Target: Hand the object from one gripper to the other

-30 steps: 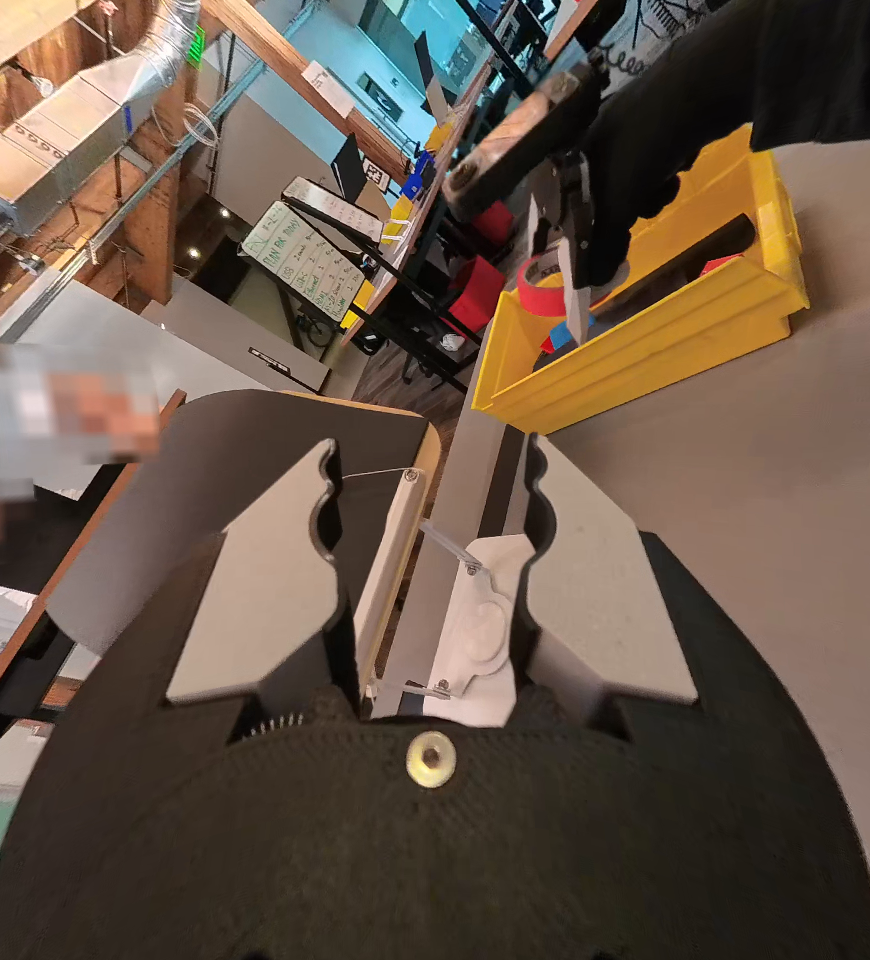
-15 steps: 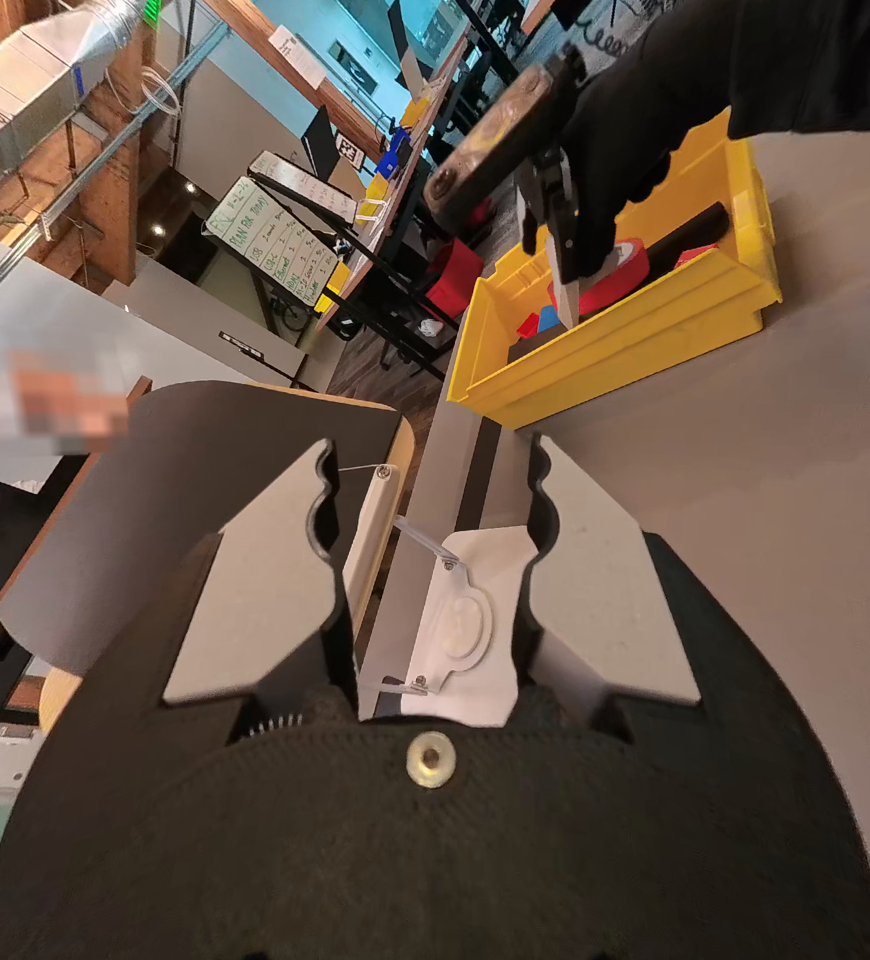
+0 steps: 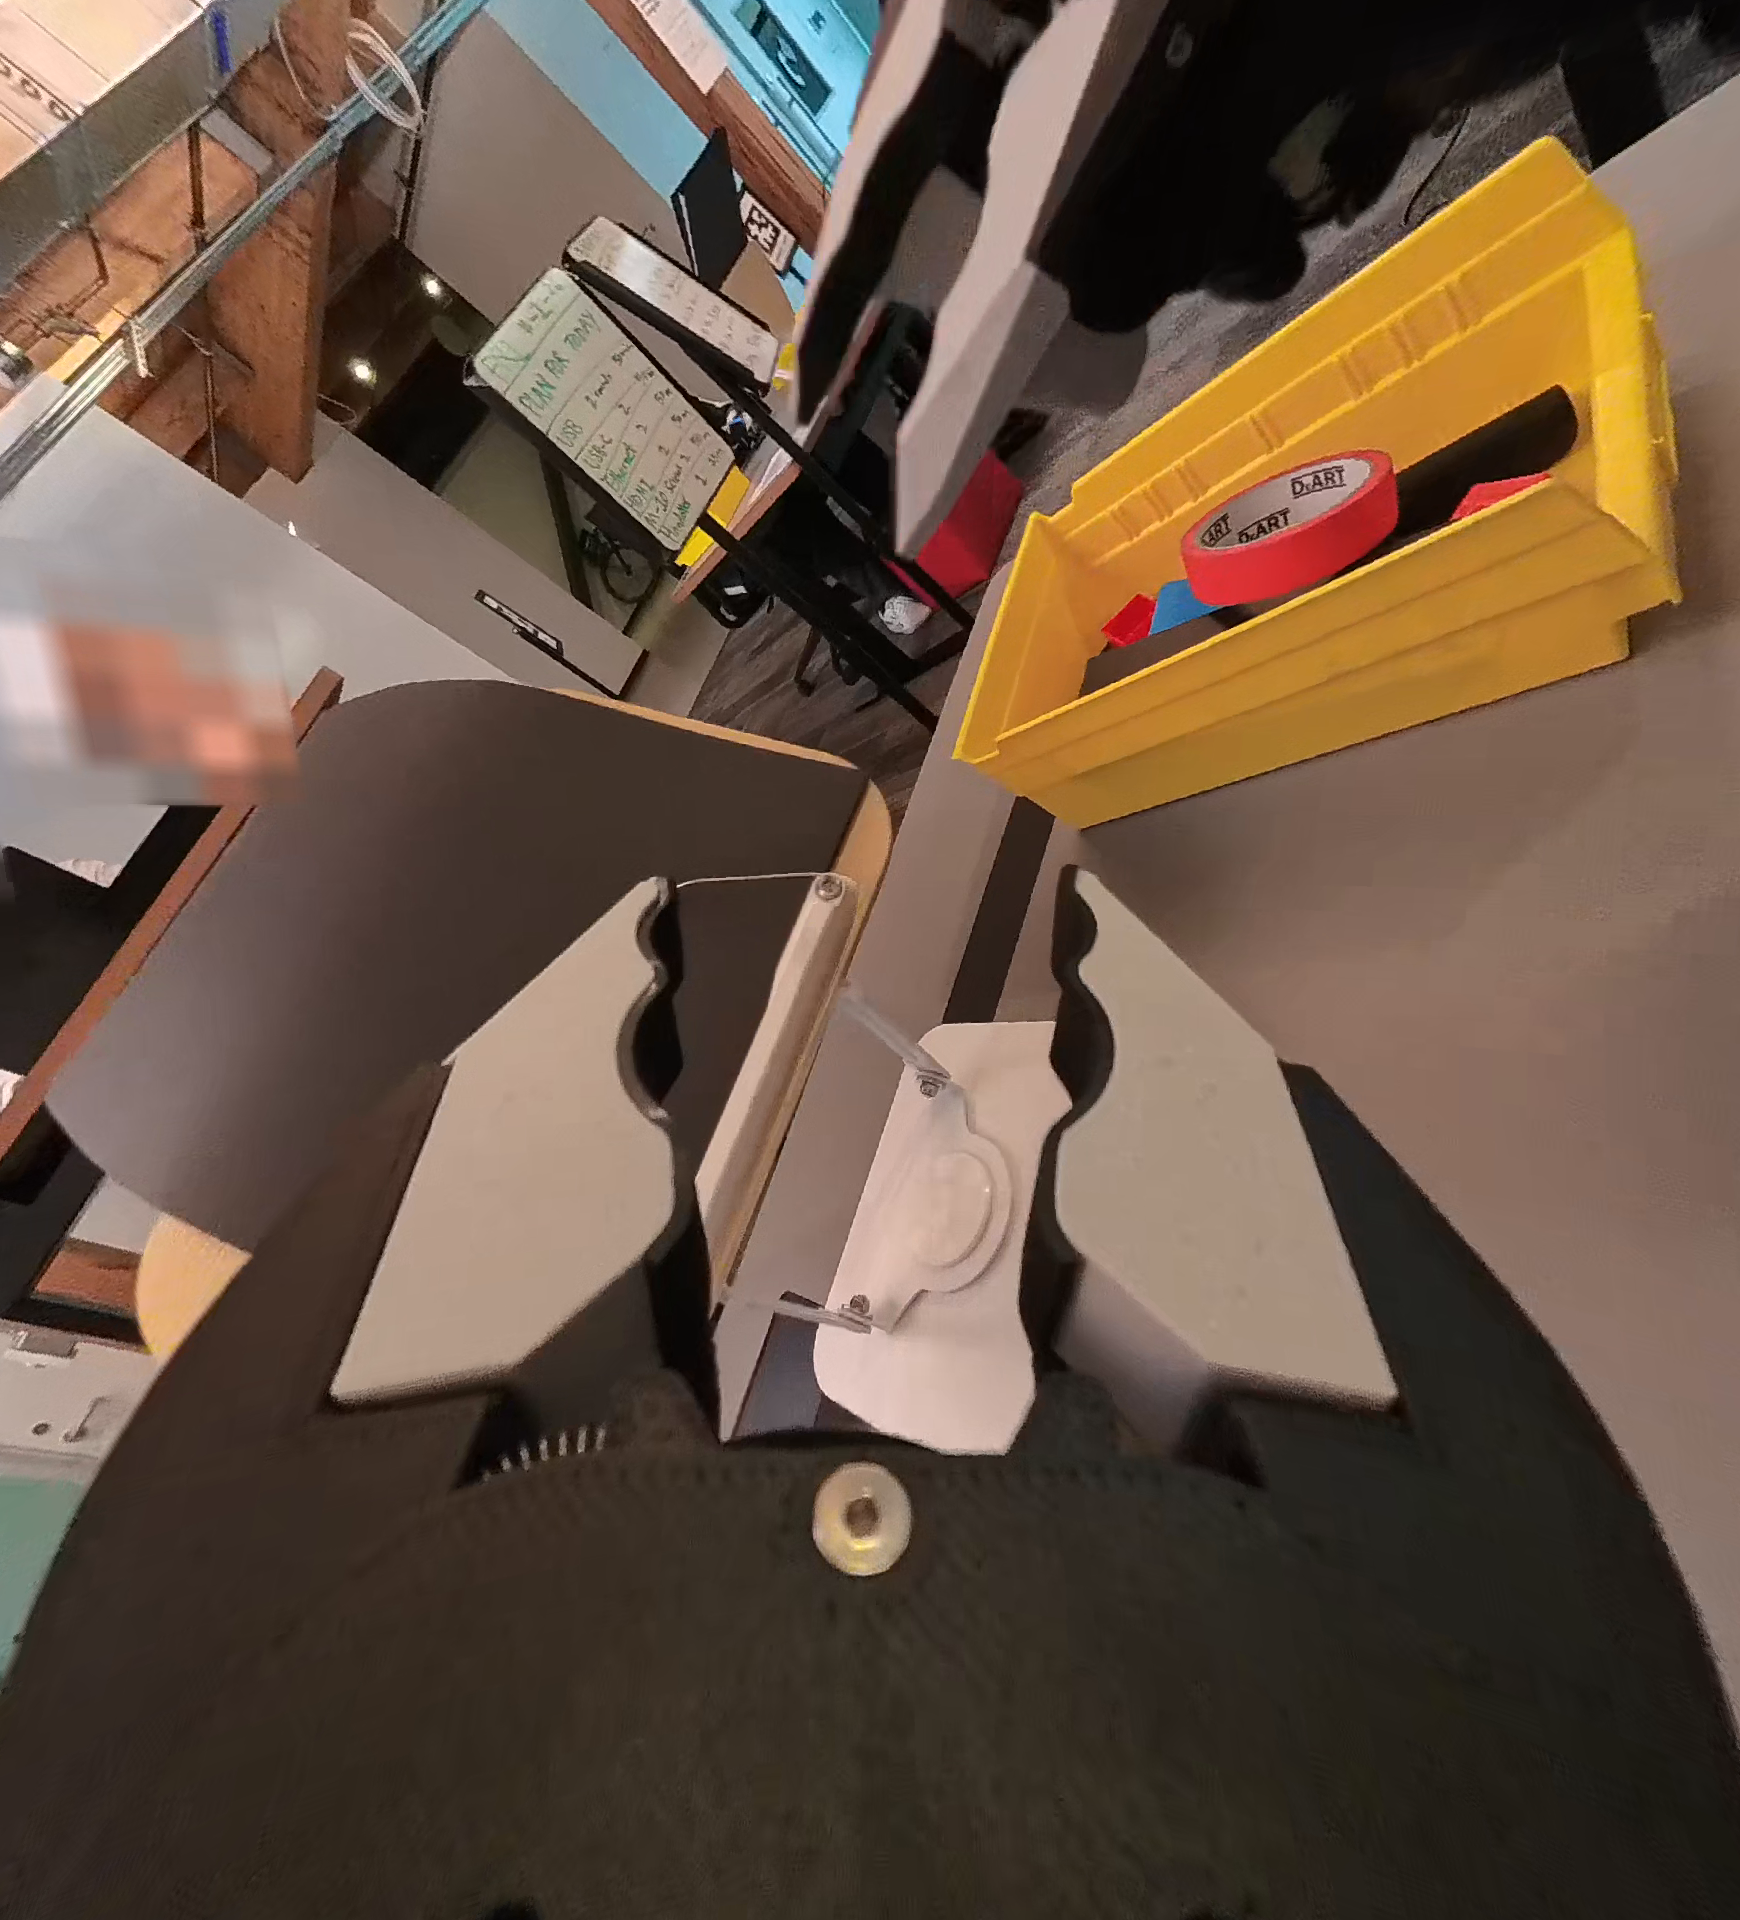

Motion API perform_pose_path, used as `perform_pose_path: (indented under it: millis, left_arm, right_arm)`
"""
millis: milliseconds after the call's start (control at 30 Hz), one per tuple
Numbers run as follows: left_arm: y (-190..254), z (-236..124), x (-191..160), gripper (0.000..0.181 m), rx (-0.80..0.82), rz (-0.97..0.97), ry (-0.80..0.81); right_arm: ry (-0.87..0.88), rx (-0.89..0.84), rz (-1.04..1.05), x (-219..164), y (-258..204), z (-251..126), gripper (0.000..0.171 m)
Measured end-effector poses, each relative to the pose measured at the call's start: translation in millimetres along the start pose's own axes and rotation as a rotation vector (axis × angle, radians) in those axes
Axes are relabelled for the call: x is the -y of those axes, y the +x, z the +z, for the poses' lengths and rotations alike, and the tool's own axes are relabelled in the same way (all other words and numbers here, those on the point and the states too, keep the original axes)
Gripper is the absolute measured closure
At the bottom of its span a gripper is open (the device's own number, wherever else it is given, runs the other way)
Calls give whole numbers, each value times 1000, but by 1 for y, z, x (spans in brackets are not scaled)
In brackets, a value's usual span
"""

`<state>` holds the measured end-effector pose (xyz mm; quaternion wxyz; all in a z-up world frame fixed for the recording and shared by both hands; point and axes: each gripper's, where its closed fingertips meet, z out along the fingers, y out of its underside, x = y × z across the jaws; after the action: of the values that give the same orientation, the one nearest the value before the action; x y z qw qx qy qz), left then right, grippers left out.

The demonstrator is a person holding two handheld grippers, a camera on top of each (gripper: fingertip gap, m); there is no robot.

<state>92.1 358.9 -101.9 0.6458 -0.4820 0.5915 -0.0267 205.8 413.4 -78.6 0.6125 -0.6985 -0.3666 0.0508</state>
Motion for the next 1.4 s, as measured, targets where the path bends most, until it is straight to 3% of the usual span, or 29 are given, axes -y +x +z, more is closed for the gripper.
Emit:
perform_pose_path:
  millis: [300,500,667,833,933,1200,1400]
  left_arm:
    - [-23,-9,13,113,58,-137,27]
    - [-43,-22,-8,114,97,-164,-36]
    - [-72,-59,-66,117,176,-187,-196]
    - [-93,-132,-181,118,219,-288,-498]
    - [-90,-165,-235,118,209,-346,-590]
    - [-9,-175,-311,116,-163,-383,-820]
    - [19,-168,-346,115,-262,-390,-905]
  right_arm:
    - [254,139,88,85,-65,42,108]
    - [238,120,14,84,-74,48,110]
    - [224,127,16,78,-72,52,110]
    - [212,160,21,74,-81,60,110]
    - [194,174,6,69,-86,67,110]
    - [148,228,6,54,-102,88,110]
    - [122,256,-2,47,-113,99,109]
